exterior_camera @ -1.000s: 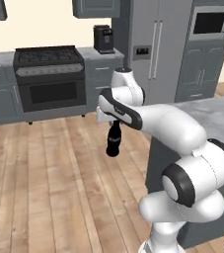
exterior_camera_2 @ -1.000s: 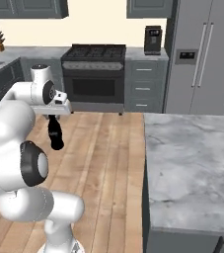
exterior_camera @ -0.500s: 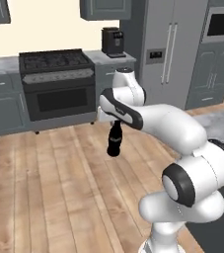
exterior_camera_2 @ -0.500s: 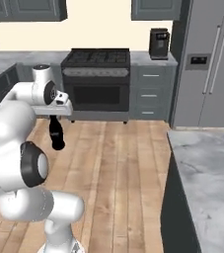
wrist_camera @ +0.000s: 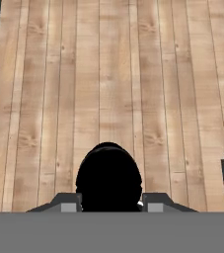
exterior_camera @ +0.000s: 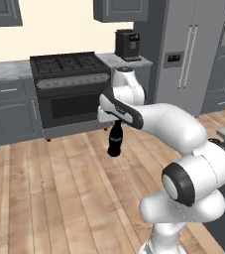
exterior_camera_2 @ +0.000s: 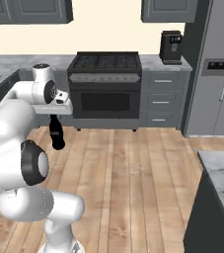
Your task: Place the large bottle from the dining counter next to the other large bottle outside the sink, and place the small bottle from the dining counter next to the other small bottle inside the sink.
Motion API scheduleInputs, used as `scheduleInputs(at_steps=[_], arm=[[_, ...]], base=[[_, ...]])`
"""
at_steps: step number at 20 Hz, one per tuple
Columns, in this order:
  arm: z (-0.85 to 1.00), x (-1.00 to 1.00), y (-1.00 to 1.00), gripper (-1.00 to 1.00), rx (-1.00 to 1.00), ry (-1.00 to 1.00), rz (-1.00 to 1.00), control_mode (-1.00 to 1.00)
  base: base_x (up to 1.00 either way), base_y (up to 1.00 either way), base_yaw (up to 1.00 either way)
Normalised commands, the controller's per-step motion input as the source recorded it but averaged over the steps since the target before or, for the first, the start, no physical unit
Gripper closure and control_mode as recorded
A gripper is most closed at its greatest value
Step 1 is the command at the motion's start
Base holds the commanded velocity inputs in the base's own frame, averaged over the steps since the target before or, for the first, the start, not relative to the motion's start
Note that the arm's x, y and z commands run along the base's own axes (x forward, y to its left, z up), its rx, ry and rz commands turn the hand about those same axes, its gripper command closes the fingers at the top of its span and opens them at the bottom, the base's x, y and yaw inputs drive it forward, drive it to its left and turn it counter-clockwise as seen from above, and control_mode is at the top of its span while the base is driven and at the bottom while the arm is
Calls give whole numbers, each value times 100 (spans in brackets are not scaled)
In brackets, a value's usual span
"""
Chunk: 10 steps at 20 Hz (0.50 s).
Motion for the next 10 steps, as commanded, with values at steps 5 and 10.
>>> scheduleInputs(at_steps=[5,10], arm=[[0,0,0,100,0,0,0,100],[0,0,0,100,0,0,0,100]], base=[[75,39,2],[93,23,3]])
